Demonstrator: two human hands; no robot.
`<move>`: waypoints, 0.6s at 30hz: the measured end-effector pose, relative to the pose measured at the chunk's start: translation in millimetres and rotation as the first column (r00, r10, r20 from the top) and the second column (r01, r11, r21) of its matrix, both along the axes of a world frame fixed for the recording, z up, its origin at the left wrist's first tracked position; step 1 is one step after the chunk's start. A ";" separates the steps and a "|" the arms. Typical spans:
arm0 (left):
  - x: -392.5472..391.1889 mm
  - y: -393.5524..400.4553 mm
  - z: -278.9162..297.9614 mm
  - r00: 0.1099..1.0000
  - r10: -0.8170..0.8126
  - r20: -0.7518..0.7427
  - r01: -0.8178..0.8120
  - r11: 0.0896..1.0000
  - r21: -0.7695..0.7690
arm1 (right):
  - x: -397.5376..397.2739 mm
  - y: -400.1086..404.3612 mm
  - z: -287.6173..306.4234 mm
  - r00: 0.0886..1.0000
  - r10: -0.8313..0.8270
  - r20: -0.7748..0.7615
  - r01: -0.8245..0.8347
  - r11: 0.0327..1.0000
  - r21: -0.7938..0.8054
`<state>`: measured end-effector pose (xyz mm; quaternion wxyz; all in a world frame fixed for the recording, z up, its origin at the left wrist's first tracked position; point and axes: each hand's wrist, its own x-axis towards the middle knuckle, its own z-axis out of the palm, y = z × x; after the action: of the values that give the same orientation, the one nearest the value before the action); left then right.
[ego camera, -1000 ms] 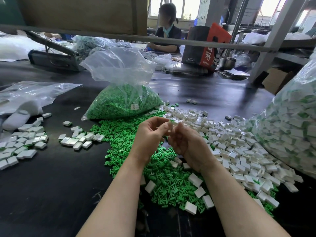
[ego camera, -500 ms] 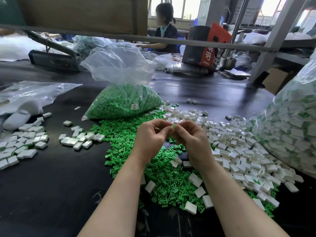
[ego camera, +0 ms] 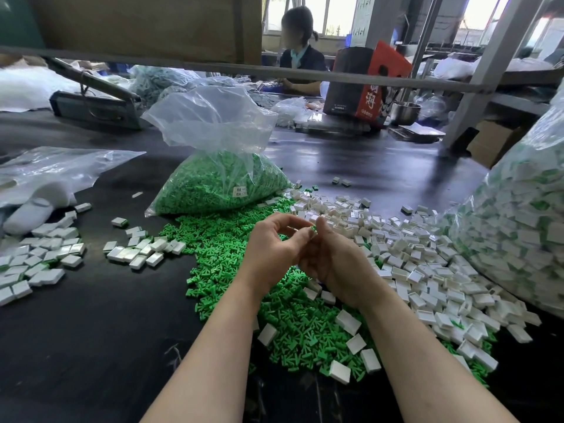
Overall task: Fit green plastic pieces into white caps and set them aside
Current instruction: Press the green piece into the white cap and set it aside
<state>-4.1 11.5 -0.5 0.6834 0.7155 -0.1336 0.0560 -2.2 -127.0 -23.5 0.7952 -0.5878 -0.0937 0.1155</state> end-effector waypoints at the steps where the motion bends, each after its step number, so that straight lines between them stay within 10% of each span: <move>1: -0.4 -1.4 0.0 1.000 -0.003 -0.014 0.003 1.000 -0.015 | -0.4 -0.2 -0.4 1.000 0.014 0.002 -0.014 0.999 0.030; 18: 3.7 -10.2 -4.5 0.998 -0.003 -0.066 -0.004 0.994 -0.110 | -4.9 0.9 2.5 1.000 0.021 0.017 -0.022 0.993 0.114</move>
<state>-0.4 1.2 -5.0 0.7258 0.6782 -0.1076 0.0398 -7.1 -126.1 -21.0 0.8255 -0.5411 -0.1129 0.1138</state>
